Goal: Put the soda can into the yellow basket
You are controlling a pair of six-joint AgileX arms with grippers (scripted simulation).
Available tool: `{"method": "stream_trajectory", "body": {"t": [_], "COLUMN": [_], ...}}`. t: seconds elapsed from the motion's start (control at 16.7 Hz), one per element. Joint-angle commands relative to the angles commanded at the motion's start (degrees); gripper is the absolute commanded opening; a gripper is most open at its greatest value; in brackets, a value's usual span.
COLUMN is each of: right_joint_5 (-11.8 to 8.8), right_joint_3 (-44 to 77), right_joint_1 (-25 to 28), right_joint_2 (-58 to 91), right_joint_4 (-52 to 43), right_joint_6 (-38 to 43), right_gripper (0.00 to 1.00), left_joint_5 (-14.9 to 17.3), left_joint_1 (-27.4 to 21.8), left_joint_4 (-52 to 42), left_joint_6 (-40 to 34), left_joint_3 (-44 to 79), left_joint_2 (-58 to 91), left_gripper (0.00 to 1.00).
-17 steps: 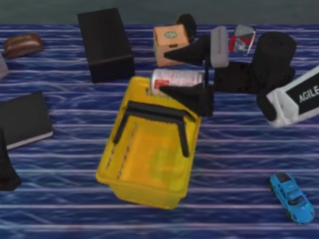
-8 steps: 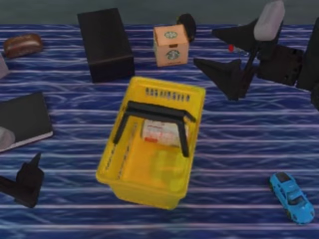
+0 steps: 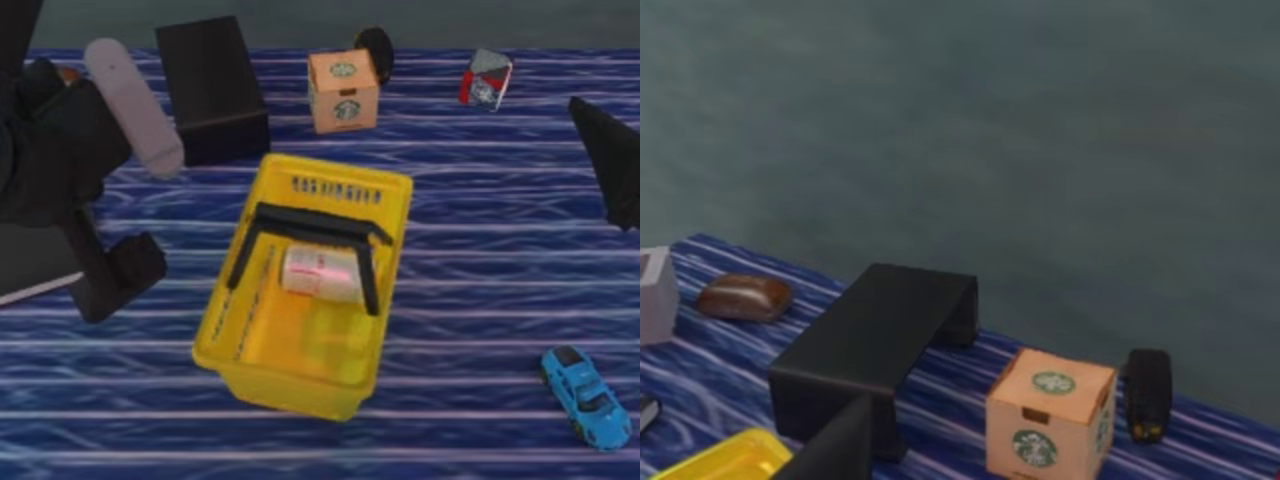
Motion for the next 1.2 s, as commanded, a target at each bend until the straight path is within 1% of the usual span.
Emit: {"method": "stream_trajectory", "body": {"t": [0.18, 0.36, 0.48, 0.6, 0.72, 0.84, 1.2], "right_joint_5": [8.2, 15.4, 19.4, 22.8, 25.1, 26.4, 26.6], "right_joint_3": [-8.2, -15.8, -20.2, -24.0, -26.7, -28.2, -28.5], "right_joint_1": [-2.3, -4.2, -5.2, -6.0, -6.6, -6.9, -7.0], "right_joint_2": [-18.5, -35.1, -44.1, -51.5, -56.5, -59.1, -59.5], "right_joint_4": [-8.0, -15.8, -20.4, -24.5, -27.5, -29.2, -29.5], "right_joint_6": [-0.7, -1.2, -1.5, -1.6, -1.7, -1.8, -1.8], "right_gripper": [1.0, 1.0, 1.0, 1.0, 1.0, 1.0, 1.0], "left_joint_5": [-0.7, -1.7, -2.2, -2.7, -3.1, -3.3, -3.2], "left_joint_1": [-4.9, -9.2, -11.5, -13.4, -14.7, -15.4, -15.3], "left_joint_4": [-9.0, -17.2, -21.9, -25.8, -28.5, -30.0, -29.9], "left_joint_6": [8.1, 14.8, 18.4, 21.2, 23.1, 24.1, 24.3], "left_joint_3": [16.0, 29.7, 37.0, 42.8, 46.7, 48.8, 48.8], "left_joint_2": [15.1, 29.5, 38.1, 45.3, 50.3, 53.0, 53.4], "left_gripper": [1.0, 1.0, 1.0, 1.0, 1.0, 1.0, 1.0]}}
